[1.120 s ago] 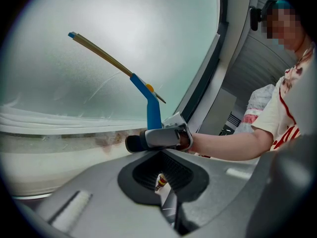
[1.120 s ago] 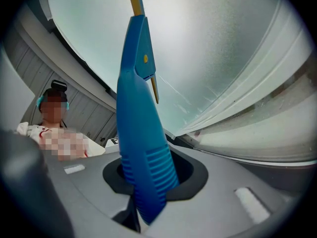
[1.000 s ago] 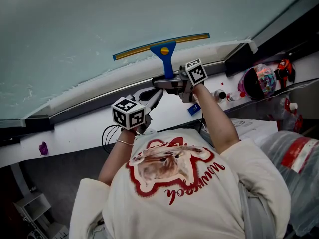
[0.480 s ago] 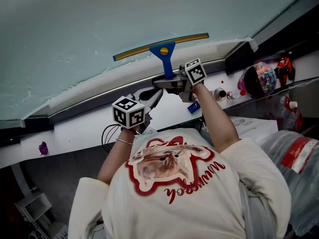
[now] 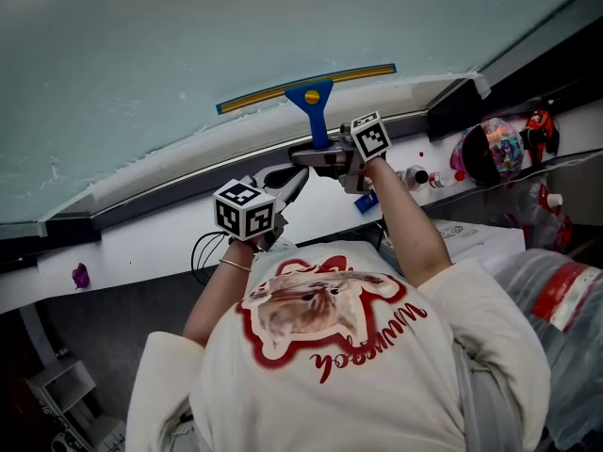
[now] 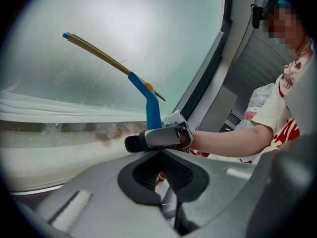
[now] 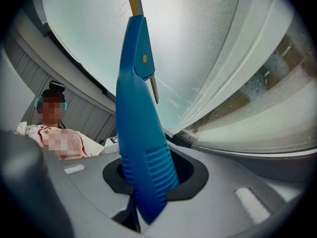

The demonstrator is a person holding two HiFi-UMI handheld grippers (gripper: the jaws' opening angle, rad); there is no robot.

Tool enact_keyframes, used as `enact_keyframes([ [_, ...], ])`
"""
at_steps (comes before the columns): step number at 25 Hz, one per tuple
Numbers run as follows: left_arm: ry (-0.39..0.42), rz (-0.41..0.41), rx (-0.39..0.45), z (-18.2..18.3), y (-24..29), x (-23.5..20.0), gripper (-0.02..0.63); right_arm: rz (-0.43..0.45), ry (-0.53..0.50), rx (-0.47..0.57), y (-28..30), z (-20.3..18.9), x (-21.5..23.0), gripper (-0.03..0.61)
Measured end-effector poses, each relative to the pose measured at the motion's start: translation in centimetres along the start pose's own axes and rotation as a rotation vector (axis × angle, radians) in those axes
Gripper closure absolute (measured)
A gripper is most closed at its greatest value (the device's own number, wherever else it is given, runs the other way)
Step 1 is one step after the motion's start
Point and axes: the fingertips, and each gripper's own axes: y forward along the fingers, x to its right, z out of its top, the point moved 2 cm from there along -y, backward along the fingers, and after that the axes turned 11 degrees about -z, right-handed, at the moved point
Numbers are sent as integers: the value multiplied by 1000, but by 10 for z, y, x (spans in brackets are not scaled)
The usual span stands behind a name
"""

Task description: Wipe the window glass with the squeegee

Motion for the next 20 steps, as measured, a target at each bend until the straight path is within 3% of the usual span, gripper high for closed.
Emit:
enact_keyframes([
  [20, -26, -1, -25, -15, 3, -8, 612, -10, 43, -13, 2, -12, 14, 463],
])
